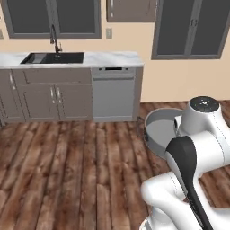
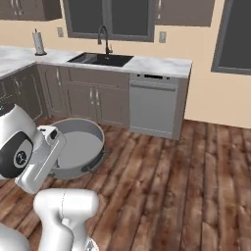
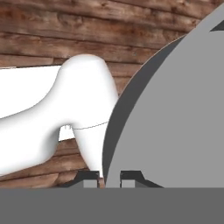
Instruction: Move the pot and pan from the stove into the sink.
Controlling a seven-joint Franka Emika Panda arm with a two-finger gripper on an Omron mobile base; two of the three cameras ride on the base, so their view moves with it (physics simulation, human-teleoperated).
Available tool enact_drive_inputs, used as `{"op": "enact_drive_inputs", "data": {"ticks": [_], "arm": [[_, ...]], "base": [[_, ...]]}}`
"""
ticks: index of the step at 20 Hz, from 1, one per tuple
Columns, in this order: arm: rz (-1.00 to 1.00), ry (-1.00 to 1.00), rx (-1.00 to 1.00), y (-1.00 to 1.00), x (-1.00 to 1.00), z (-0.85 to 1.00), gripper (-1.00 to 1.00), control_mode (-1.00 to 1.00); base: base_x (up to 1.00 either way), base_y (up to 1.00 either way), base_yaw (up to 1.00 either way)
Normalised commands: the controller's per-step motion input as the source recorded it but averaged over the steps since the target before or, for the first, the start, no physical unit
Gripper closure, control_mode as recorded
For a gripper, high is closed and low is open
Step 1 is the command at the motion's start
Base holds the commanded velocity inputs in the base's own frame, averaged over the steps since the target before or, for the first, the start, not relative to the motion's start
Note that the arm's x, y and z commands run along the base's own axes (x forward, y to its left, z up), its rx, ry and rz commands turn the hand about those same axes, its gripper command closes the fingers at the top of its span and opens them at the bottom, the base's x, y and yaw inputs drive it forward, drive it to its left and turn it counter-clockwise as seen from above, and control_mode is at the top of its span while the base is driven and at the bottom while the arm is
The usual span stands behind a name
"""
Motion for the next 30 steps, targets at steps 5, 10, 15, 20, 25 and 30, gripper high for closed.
{"op": "enact_drive_inputs", "data": {"ticks": [5, 10, 15, 20, 25, 30], "arm": [[0.00, 0.00, 0.00, 0.00, 0.00, 0.00, 1.00, 1.00], [0.00, 0.00, 0.00, 0.00, 0.00, 0.00, 1.00, 1.00], [0.00, 0.00, 0.00, 0.00, 0.00, 0.00, 1.00, 1.00], [0.00, 0.00, 0.00, 0.00, 0.00, 0.00, 1.00, 1.00], [0.00, 0.00, 0.00, 0.00, 0.00, 0.00, 1.00, 1.00], [0.00, 0.00, 0.00, 0.00, 0.00, 0.00, 1.00, 1.00]], "base": [[1.00, 0.07, 0.00], [1.00, 0.07, 0.00], [1.00, 0.07, 0.00], [1.00, 0.07, 0.00], [1.00, 0.06, 0.00], [1.00, 0.05, 0.01]]}}
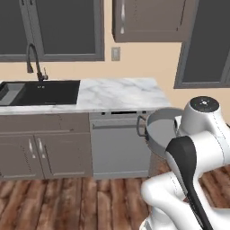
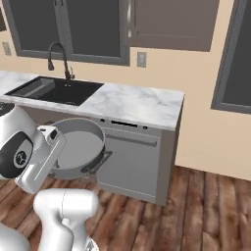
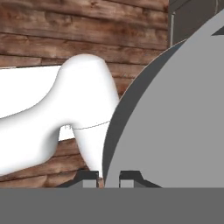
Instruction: Move the pot and pan from the stove into the sink.
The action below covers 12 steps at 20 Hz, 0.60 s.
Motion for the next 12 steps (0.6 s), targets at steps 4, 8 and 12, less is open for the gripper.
{"op": "enact_drive_inputs", "data": {"ticks": [4, 8, 12], "arm": [[0.00, 0.00, 0.00, 0.00, 0.00, 0.00, 1.00, 1.00], [0.00, 0.00, 0.00, 0.00, 0.00, 0.00, 1.00, 1.00], [0.00, 0.00, 0.00, 0.00, 0.00, 0.00, 1.00, 1.00]], "base": [[0.99, 0.06, 0.01], [0.71, 0.21, 0.00], [0.38, 0.71, 0.00]]}}
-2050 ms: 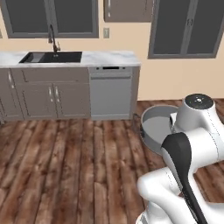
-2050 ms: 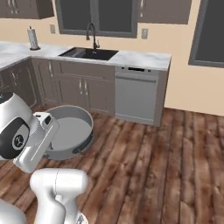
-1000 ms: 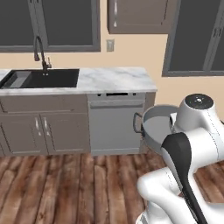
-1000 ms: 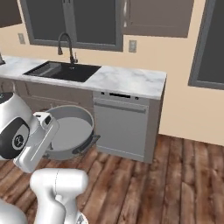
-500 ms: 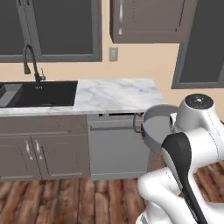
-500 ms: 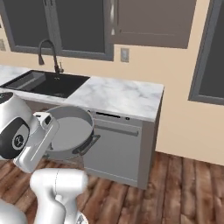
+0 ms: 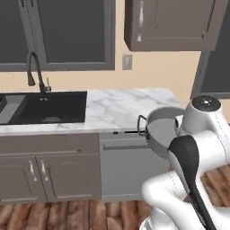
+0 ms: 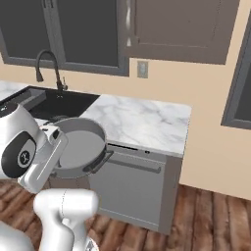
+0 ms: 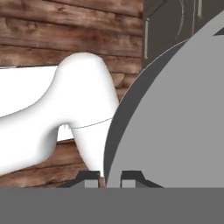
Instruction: Move the pot and pan from the stove into the sink.
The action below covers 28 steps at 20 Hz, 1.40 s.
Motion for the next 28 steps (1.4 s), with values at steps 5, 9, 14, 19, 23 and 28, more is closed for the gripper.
{"op": "enact_drive_inputs", "data": {"ticks": [5, 9, 14, 19, 23, 28], "arm": [[0.00, 0.00, 0.00, 0.00, 0.00, 0.00, 1.00, 1.00], [0.00, 0.00, 0.00, 0.00, 0.00, 0.00, 1.00, 1.00], [0.00, 0.00, 0.00, 0.00, 0.00, 0.00, 1.00, 1.00], [0.00, 0.00, 0.00, 0.00, 0.00, 0.00, 1.00, 1.00], [0.00, 0.00, 0.00, 0.00, 0.00, 0.00, 1.00, 1.00], [0.00, 0.00, 0.00, 0.00, 0.00, 0.00, 1.00, 1.00]], "base": [[0.24, 0.97, 0.00], [0.20, 0.99, 0.00], [0.21, 0.90, 0.00], [0.10, 0.40, -0.04], [0.00, 0.04, 0.00], [0.26, 0.06, 0.00]]}}
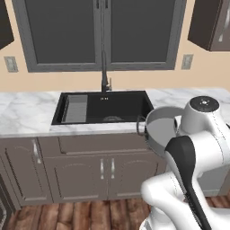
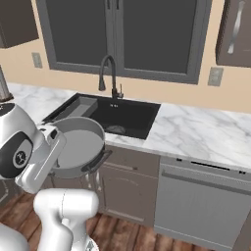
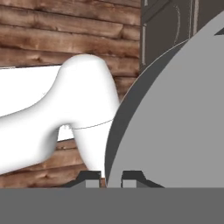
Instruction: Move the pot and pan from the stove into the sink.
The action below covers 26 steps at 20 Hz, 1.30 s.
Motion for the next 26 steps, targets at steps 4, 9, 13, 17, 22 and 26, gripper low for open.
{"op": "enact_drive_inputs", "data": {"ticks": [4, 9, 13, 17, 22, 26], "arm": [[0.00, 0.00, 0.00, 0.00, 0.00, 0.00, 1.00, 1.00], [0.00, 0.00, 0.00, 0.00, 0.00, 0.00, 1.00, 1.00], [0.00, 0.00, 0.00, 0.00, 0.00, 0.00, 1.00, 1.00], [0.00, 0.00, 0.00, 0.00, 0.00, 0.00, 1.00, -1.00], [0.01, 0.00, 0.01, -0.02, 0.15, -0.01, 1.00, -1.00], [0.11, 0.00, 0.09, -0.19, 0.31, -0.07, 1.00, -1.00]], "base": [[0.74, 0.25, 0.00], [0.76, 0.25, -0.01], [0.47, 0.13, -0.02], [0.00, 0.00, 0.00], [0.00, 0.00, 0.00], [0.00, 0.00, 0.00]]}}
